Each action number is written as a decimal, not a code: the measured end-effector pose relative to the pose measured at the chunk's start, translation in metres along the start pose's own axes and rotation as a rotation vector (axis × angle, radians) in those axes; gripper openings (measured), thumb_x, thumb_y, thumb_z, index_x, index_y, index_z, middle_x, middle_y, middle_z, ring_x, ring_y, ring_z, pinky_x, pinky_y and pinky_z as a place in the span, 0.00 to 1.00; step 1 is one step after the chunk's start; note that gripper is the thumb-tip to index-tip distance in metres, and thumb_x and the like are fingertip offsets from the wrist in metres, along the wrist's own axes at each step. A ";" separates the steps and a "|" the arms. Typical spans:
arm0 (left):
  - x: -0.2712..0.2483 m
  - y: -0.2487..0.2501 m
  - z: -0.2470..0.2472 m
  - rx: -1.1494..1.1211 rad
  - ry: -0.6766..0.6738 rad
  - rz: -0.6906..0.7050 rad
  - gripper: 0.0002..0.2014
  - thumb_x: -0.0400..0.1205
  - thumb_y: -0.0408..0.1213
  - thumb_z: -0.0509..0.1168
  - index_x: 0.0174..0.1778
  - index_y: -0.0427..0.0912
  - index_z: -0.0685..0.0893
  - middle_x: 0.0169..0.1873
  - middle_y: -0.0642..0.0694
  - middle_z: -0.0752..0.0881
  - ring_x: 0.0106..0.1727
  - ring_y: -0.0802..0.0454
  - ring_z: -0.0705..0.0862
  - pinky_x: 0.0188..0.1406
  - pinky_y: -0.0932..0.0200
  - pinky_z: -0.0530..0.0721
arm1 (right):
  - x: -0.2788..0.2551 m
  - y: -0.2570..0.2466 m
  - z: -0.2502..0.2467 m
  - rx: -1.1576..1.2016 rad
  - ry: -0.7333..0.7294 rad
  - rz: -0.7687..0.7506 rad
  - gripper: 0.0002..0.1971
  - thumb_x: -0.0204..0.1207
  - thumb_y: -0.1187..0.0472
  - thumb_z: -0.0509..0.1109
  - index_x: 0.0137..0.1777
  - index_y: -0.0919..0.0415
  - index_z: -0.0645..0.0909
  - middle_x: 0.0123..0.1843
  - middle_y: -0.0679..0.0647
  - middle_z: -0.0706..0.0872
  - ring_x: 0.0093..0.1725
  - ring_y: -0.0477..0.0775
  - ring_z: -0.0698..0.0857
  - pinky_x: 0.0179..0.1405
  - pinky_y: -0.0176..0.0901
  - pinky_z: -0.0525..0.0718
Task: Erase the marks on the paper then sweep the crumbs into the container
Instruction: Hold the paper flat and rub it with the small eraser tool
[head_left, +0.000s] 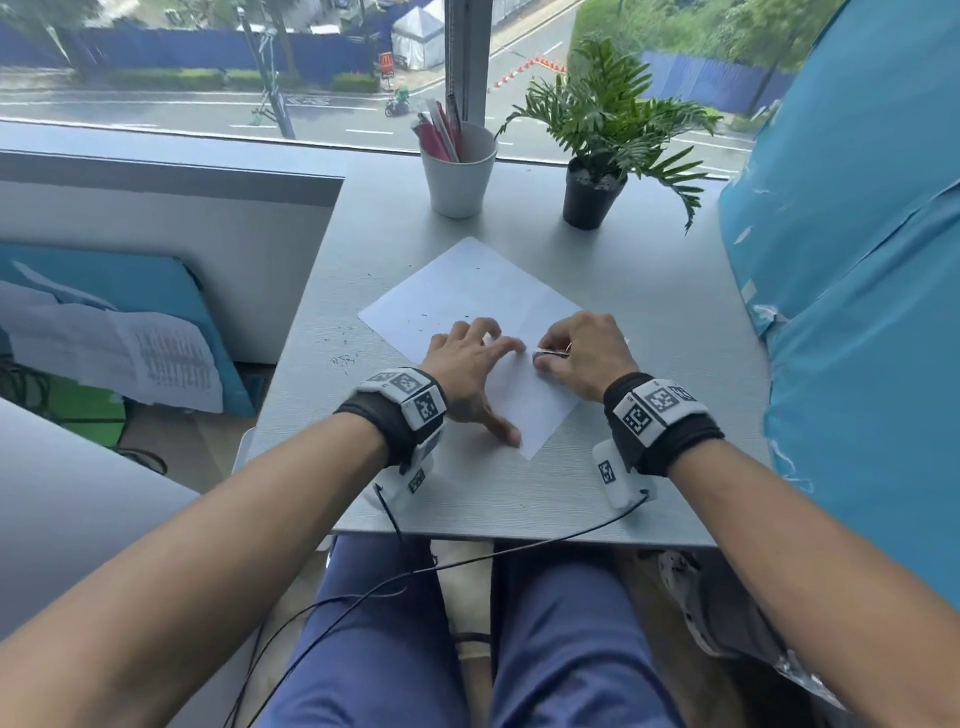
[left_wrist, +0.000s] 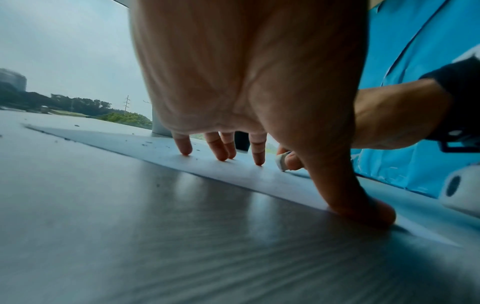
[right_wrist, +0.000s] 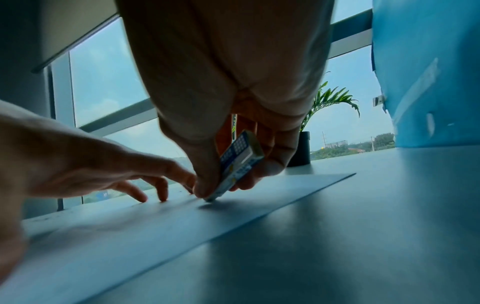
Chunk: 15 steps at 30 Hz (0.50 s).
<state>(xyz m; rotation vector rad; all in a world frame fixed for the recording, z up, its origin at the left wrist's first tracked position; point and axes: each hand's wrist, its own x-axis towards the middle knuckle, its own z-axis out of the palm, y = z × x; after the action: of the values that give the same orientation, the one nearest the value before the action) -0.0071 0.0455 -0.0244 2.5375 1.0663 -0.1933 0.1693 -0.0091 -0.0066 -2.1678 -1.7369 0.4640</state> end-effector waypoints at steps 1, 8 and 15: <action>0.002 -0.001 0.001 0.006 -0.022 -0.015 0.60 0.53 0.72 0.80 0.82 0.64 0.61 0.82 0.48 0.57 0.80 0.41 0.58 0.79 0.42 0.57 | -0.005 -0.001 0.002 0.020 -0.006 -0.007 0.09 0.68 0.56 0.78 0.46 0.58 0.92 0.44 0.53 0.92 0.49 0.55 0.87 0.53 0.44 0.84; 0.004 -0.011 0.006 0.014 -0.189 -0.028 0.67 0.58 0.77 0.74 0.86 0.66 0.38 0.85 0.47 0.29 0.84 0.39 0.26 0.79 0.32 0.29 | -0.002 -0.002 -0.009 0.094 -0.120 -0.002 0.07 0.67 0.55 0.80 0.43 0.55 0.93 0.41 0.50 0.92 0.44 0.46 0.89 0.45 0.33 0.85; 0.005 -0.011 0.006 0.019 -0.202 -0.034 0.68 0.58 0.77 0.74 0.85 0.66 0.35 0.84 0.49 0.26 0.83 0.41 0.24 0.77 0.35 0.26 | -0.021 -0.019 0.000 0.063 -0.244 -0.143 0.06 0.67 0.57 0.80 0.40 0.59 0.92 0.35 0.49 0.91 0.39 0.48 0.88 0.45 0.44 0.87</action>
<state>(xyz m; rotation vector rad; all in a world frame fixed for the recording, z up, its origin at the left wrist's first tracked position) -0.0117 0.0534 -0.0341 2.4546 1.0334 -0.4601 0.1481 -0.0258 0.0031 -1.9951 -1.9579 0.7614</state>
